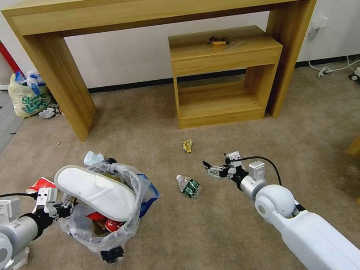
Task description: Pick up the trash bin and place the garbage on the floor into it.
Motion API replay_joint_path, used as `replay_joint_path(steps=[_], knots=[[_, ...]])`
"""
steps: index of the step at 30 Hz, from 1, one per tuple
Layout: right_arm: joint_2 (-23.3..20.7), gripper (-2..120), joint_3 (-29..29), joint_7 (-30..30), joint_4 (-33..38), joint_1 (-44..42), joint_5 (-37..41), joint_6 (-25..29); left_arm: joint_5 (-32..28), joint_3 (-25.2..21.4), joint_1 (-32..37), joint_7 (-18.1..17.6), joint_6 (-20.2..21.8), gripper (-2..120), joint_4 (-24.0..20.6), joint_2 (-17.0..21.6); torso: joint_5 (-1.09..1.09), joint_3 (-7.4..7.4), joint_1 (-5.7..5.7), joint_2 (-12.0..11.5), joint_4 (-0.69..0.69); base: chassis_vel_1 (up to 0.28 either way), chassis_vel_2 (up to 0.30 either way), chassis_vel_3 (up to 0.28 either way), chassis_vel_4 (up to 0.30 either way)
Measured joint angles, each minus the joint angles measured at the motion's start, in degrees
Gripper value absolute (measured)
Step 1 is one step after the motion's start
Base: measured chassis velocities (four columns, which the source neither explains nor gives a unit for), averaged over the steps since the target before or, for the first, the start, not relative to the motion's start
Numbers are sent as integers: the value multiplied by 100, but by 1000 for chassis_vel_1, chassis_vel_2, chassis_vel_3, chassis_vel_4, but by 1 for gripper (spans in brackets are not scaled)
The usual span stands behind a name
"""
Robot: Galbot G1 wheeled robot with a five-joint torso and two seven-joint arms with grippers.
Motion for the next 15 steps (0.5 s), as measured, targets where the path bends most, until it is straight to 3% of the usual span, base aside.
replay_joint_path(steps=[15], knots=[[169, 100, -222, 15, -83, 41, -82, 12, 37, -9, 46, 9, 0, 0, -36, -70, 0, 1, 1, 0, 0, -90, 101, 84, -90]])
